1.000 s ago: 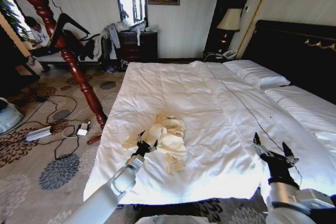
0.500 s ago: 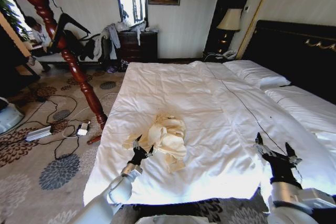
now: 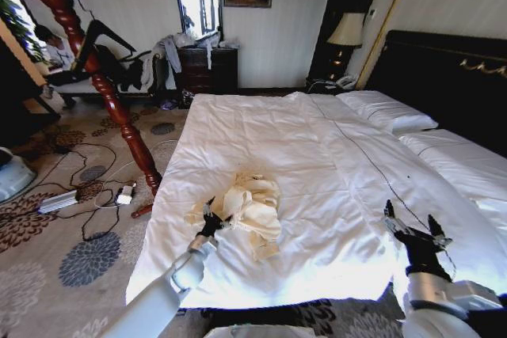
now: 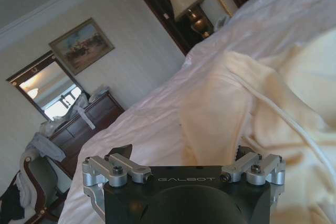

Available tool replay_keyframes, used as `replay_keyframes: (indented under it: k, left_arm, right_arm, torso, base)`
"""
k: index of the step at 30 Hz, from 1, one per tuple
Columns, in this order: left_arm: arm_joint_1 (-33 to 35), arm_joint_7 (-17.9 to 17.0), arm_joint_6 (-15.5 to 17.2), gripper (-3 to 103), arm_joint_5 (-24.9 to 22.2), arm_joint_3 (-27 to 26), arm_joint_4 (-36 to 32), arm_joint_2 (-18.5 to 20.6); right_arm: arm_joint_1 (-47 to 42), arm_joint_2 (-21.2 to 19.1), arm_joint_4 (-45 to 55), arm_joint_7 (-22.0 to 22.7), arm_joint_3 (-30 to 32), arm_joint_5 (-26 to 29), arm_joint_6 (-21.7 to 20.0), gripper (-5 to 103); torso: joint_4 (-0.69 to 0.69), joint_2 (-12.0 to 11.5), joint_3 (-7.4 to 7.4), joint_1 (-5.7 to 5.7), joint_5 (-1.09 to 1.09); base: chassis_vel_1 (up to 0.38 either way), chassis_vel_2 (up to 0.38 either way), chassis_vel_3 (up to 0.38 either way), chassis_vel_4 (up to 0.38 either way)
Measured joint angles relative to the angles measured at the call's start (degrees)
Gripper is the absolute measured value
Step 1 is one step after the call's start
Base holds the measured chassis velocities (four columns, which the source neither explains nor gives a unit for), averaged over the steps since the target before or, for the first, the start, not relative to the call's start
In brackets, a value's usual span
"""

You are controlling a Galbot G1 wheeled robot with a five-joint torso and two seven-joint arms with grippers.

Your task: Pick up the clothes from the bed and hang them on the clothes hanger.

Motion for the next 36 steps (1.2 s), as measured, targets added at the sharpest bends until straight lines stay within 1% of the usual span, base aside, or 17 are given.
replay_keyframes:
  k: [6, 13, 16, 17, 21, 22, 26, 30, 31, 32, 34, 36]
  left_arm:
    - [-0.3, 0.0, 0.3, 100, -1.0, -1.2, -2.1, 0.8]
    - [-2.5, -0.5, 0.4, 100, -1.4, -2.0, -0.7, 0.3]
    - [-5.4, -0.4, 0.5, 100, -1.2, 0.6, 2.2, -0.6]
    - [-5.4, -0.4, 0.5, 100, -1.2, 0.6, 2.2, -0.6]
    - [-10.6, -0.2, 0.7, 100, -1.1, 8.6, 6.6, -2.1]
    - [-10.6, -0.2, 0.7, 100, -1.1, 8.6, 6.6, -2.1]
    - [-14.2, -1.0, 1.0, 100, 0.2, 13.4, 8.5, -3.4]
    - [-15.8, -1.6, 1.3, 100, 1.7, 15.2, 9.4, -4.1]
    - [-16.1, -1.7, 1.4, 102, 2.2, 15.7, 9.9, -4.4]
    - [-16.4, -1.9, 1.4, 98, 2.8, 15.9, 10.3, -4.7]
    - [-16.5, -2.1, 1.4, 98, 3.3, 15.9, 10.7, -5.0]
    - [-16.4, -2.3, 1.4, 89, 3.5, 15.8, 10.9, -5.1]
  right_arm:
    - [0.1, -0.4, -0.3, 0.1, 0.0, 0.2, 0.0, 100]
    - [0.1, -0.6, -0.5, 0.2, 0.1, 0.4, -0.1, 100]
    - [0.1, -0.6, -0.6, 0.2, 0.1, 0.4, -0.1, 100]
    - [0.1, -0.6, -0.6, 0.2, 0.1, 0.4, -0.1, 100]
    - [-0.1, -0.6, -0.6, 0.2, 0.1, 0.4, -0.1, 100]
    - [-0.1, -0.6, -0.6, 0.2, 0.1, 0.4, -0.1, 100]
    - [-0.3, -0.1, -0.4, 0.3, 0.5, 0.4, -0.1, 100]
    - [-0.6, 0.0, -0.2, 0.4, 0.9, 0.4, 0.0, 100]
    - [-0.7, 0.1, -0.1, 0.5, 1.1, 0.4, 0.1, 100]
    - [-0.7, 0.1, -0.1, 0.5, 1.3, 0.5, 0.1, 100]
    - [-0.7, 0.0, 0.0, 0.6, 1.5, 0.6, 0.2, 100]
    - [-0.7, 0.0, 0.2, 0.6, 1.6, 0.8, 0.2, 100]
  torso:
    - [0.01, 0.0, 0.00, 0.00, 0.00]
    - [0.01, 0.0, 0.00, 0.00, 0.00]
    - [0.00, 0.0, 0.00, 0.00, 0.00]
    - [0.00, 0.0, 0.00, 0.00, 0.00]
    - [-0.01, 0.0, 0.00, 0.00, 0.00]
    - [-0.01, 0.0, 0.00, 0.00, 0.00]
    - [-0.01, 0.0, 0.00, 0.00, 0.01]
    - [0.00, 0.0, 0.00, 0.00, 0.01]
    - [0.00, 0.0, 0.00, 0.00, 0.01]
    - [0.00, 0.0, 0.00, 0.00, 0.01]
    - [0.00, 0.0, 0.00, 0.00, 0.00]
    - [0.00, 0.0, 0.00, 0.00, 0.00]
  base:
    - [0.000, 0.000, 0.000, 0.000]
    - [0.000, 0.000, 0.000, 0.000]
    - [0.000, 0.000, 0.000, 0.000]
    - [0.000, 0.000, 0.000, 0.000]
    - [0.000, 0.000, 0.000, 0.000]
    - [0.000, 0.000, 0.000, 0.000]
    - [0.000, 0.000, 0.000, 0.000]
    - [0.000, 0.000, 0.000, 0.000]
    - [0.000, 0.000, 0.000, 0.000]
    - [0.000, 0.000, 0.000, 0.000]
    - [0.000, 0.000, 0.000, 0.000]
    - [0.000, 0.000, 0.000, 0.000]
